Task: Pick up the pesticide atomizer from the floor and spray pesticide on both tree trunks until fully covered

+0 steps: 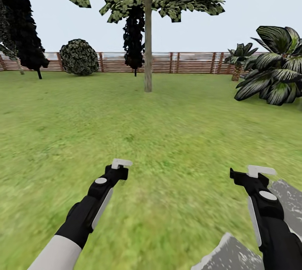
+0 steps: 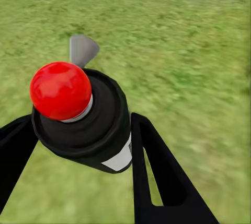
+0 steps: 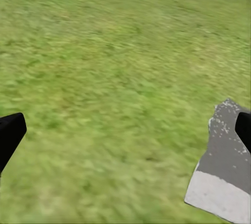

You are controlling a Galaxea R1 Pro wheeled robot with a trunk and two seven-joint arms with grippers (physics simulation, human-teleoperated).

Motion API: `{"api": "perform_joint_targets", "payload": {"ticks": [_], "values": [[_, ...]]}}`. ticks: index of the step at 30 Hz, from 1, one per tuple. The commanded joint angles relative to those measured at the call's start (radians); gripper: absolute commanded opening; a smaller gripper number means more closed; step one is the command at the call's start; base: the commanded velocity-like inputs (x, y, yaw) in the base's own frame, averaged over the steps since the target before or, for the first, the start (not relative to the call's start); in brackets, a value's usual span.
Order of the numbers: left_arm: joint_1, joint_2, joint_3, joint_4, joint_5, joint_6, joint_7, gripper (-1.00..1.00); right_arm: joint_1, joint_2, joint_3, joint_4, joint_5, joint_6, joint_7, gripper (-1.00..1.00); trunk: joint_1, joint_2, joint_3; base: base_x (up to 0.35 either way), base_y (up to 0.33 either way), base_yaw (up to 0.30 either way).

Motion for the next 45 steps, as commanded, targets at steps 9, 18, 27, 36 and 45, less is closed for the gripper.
{"api": "perform_joint_targets", "payload": {"ticks": [9, 18, 27, 36, 45], "values": [[0.000, -0.002, 0.001, -0.004, 0.000, -0.001, -0.002, -1.00, 0.000, 0.002, 0.000, 0.000, 0.000, 0.000, 0.000, 1.00, 0.000, 0.000, 0.000, 0.337, 0.000, 0.000], [0.000, -0.001, 0.002, -0.004, 0.001, -0.001, -0.002, -1.00, 0.000, 0.002, 0.000, 0.000, 0.000, 0.000, 0.000, 1.00, 0.000, 0.000, 0.000, 0.337, 0.000, 0.000], [0.000, 0.000, 0.004, -0.003, 0.001, 0.000, -0.003, -1.00, 0.000, 0.005, 0.002, 0.000, 0.000, 0.000, 0.000, 1.00, 0.000, 0.000, 0.000, 0.337, 0.000, 0.000], [0.000, 0.006, 0.069, -0.001, 0.000, 0.000, -0.002, -1.00, 0.000, 0.004, 0.001, 0.000, 0.000, 0.000, 0.000, 1.00, 0.000, 0.000, 0.000, 0.337, 0.000, 0.000], [0.000, 0.006, 0.069, 0.000, 0.002, 0.000, -0.003, -1.00, 0.000, 0.006, 0.002, 0.000, 0.000, 0.000, -0.001, 1.00, 0.000, 0.000, 0.000, 0.337, 0.000, 0.000]]}}
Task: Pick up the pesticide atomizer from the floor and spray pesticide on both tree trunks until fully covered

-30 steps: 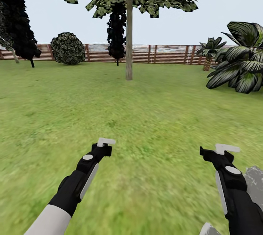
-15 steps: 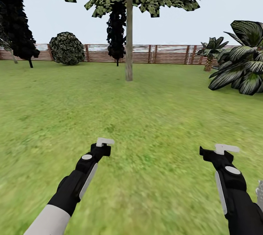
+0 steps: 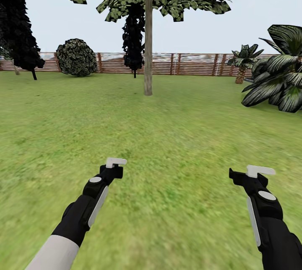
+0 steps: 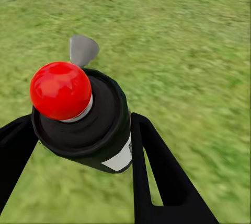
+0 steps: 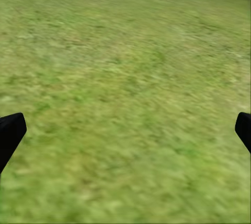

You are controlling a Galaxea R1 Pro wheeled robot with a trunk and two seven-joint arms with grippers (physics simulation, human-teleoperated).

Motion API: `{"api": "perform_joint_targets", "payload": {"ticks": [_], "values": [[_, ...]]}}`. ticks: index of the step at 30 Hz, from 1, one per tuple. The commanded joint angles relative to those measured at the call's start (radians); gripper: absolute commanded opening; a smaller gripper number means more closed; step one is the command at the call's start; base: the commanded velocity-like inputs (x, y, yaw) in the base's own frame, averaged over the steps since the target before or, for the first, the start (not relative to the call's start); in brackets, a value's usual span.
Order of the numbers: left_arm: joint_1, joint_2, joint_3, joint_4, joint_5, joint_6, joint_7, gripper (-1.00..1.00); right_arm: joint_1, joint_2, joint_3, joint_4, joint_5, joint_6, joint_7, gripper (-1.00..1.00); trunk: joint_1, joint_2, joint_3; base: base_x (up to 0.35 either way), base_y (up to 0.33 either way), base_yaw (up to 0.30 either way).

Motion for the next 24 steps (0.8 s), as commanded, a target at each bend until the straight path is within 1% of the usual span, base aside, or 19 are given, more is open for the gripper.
{"api": "perform_joint_targets", "payload": {"ticks": [1, 13, 18, 24], "values": [[0.000, 0.000, 0.000, 0.001, 0.000, 0.000, 0.000, -1.00, 0.000, 0.000, 0.000, 0.000, 0.000, 0.000, 0.000, 1.00, 0.000, 0.000, 0.000, 0.337, 0.000, 0.000], [0.000, -0.004, -0.002, 0.000, -0.002, -0.001, -0.001, -1.00, 0.000, 0.001, 0.002, 0.000, 0.003, 0.000, 0.000, 1.00, 0.000, 0.000, 0.000, 0.337, 0.000, 0.000], [-0.001, -0.004, -0.001, -0.003, -0.002, -0.001, -0.002, -1.00, 0.000, 0.001, 0.019, 0.000, 0.007, 0.000, 0.000, 1.00, 0.000, 0.000, 0.000, 0.337, 0.000, 0.000], [-0.002, -0.004, 0.000, -0.004, -0.002, -0.001, -0.002, -1.00, 0.000, 0.001, 0.024, 0.000, 0.008, 0.000, 0.000, 1.00, 0.000, 0.000, 0.000, 0.337, 0.000, 0.000]]}}
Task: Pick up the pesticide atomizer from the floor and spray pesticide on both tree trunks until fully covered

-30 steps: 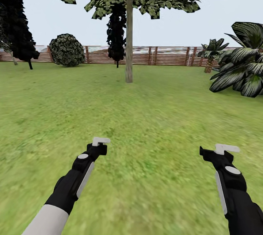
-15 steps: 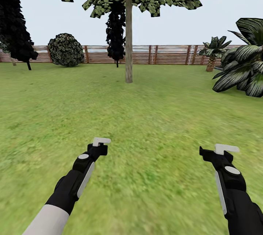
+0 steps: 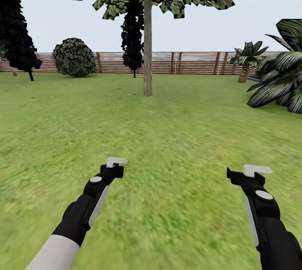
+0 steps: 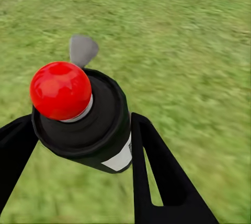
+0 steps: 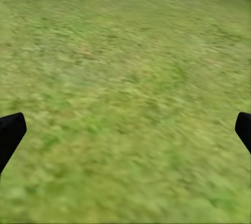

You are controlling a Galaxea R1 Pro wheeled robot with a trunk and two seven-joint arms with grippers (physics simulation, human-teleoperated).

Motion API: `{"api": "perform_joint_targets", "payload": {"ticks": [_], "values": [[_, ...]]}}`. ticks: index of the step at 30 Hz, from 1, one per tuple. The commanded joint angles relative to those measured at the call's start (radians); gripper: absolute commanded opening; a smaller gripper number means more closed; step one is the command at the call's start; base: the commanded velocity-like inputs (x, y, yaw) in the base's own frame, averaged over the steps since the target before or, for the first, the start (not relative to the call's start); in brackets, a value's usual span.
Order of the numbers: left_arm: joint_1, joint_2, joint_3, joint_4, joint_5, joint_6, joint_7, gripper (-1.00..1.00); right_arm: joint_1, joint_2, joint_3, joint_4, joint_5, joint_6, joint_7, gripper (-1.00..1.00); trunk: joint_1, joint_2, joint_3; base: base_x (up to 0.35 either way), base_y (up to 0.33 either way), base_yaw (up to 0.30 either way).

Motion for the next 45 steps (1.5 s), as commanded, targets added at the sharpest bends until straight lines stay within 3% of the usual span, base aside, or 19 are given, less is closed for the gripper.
{"api": "perform_joint_targets", "payload": {"ticks": [1, 45], "values": [[0.000, 0.000, 0.000, 0.000, 0.000, 0.000, 0.000, -1.00, 0.000, 0.000, 0.000, 0.000, 0.000, 0.000, 0.000, 1.00, 0.000, 0.000, 0.000, 0.337, 0.000, 0.000], [0.001, 0.002, -0.002, 0.003, 0.000, 0.000, 0.000, -1.00, 0.000, -0.001, 0.002, 0.000, 0.000, 0.000, 0.000, 1.00, 0.000, 0.000, 0.000, 0.337, 0.000, 0.000]]}}
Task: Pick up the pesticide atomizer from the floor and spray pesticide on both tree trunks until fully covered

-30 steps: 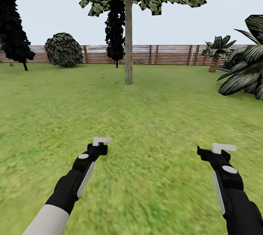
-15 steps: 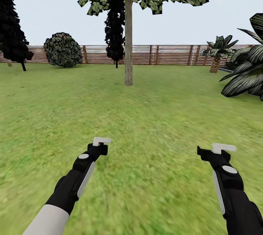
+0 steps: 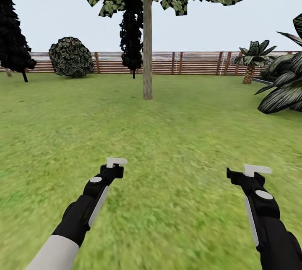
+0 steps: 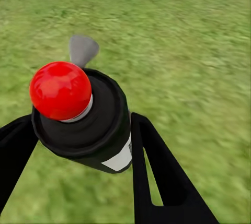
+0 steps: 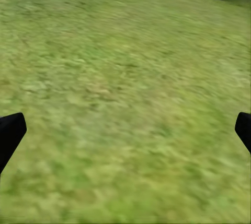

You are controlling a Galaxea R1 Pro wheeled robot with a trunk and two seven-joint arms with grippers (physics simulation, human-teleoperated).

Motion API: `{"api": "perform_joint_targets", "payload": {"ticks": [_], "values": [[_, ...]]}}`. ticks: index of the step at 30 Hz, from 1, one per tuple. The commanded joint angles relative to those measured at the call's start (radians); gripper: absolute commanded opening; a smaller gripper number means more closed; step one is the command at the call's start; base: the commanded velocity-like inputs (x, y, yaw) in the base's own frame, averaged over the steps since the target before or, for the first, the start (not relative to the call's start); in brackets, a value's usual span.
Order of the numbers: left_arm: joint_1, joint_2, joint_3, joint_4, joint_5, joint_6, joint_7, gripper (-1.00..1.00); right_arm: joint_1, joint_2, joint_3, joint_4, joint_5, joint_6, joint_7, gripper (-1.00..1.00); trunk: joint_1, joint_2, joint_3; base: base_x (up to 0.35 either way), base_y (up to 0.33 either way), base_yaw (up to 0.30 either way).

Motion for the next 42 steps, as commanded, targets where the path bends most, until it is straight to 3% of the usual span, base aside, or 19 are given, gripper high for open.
{"api": "perform_joint_targets", "payload": {"ticks": [1, 42], "values": [[0.000, 0.000, 0.000, 0.000, 0.000, 0.000, 0.000, -1.00, 0.000, 0.000, 0.000, 0.000, 0.000, 0.000, 0.000, 1.00, 0.000, 0.000, 0.000, 0.338, 0.000, 0.000], [0.000, 0.000, 0.000, 0.000, 0.000, 0.000, 0.000, -1.00, 0.000, 0.000, 0.000, 0.001, 0.000, 0.000, 0.000, 1.00, 0.000, 0.000, 0.000, 0.337, 0.000, 0.000]]}}
